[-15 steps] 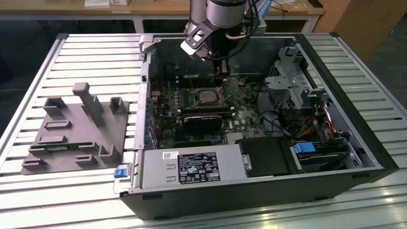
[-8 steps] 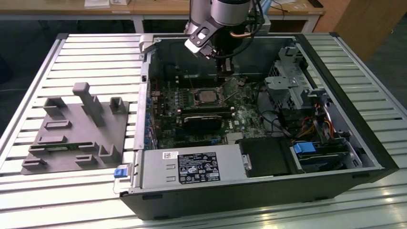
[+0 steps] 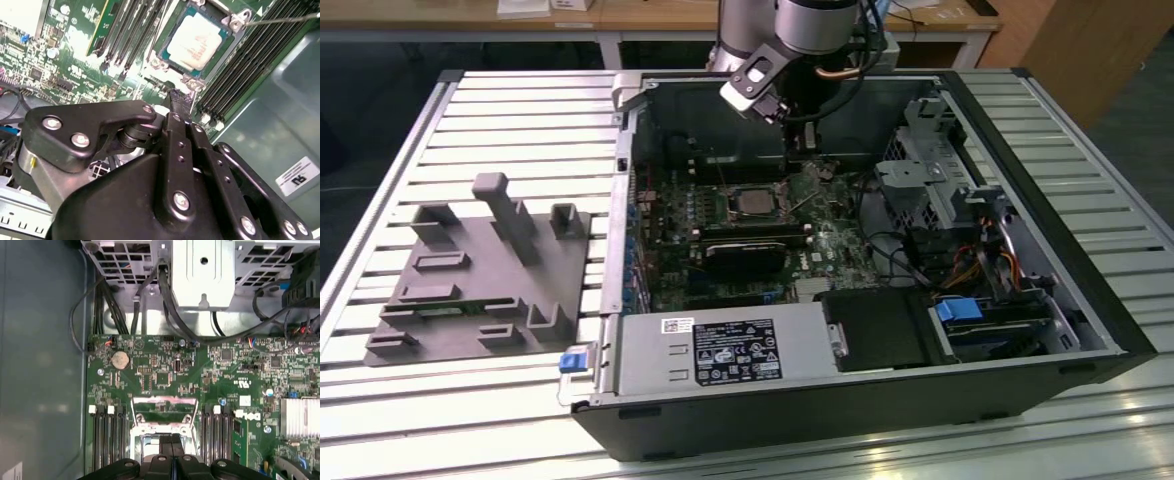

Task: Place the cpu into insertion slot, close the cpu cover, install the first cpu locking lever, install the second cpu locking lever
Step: 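Close the cpu cover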

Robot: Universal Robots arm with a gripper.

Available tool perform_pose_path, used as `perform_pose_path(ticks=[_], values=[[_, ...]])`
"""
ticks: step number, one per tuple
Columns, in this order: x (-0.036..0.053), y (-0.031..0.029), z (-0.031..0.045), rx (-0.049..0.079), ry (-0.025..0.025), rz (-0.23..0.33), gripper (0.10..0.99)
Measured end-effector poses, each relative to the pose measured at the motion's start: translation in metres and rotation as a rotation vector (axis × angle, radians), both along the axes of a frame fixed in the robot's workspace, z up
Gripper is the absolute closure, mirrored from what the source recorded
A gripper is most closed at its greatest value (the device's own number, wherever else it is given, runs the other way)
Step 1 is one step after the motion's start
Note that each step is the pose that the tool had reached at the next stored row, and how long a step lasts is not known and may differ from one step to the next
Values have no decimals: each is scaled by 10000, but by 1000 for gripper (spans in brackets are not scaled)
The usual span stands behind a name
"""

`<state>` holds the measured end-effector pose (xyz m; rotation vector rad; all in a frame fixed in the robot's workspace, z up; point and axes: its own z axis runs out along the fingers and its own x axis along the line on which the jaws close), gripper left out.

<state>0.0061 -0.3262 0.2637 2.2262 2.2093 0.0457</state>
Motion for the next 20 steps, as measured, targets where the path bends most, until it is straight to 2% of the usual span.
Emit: perform_pose_path(ticks=[20], values=[[205,20,-35,-1,9,0,969]])
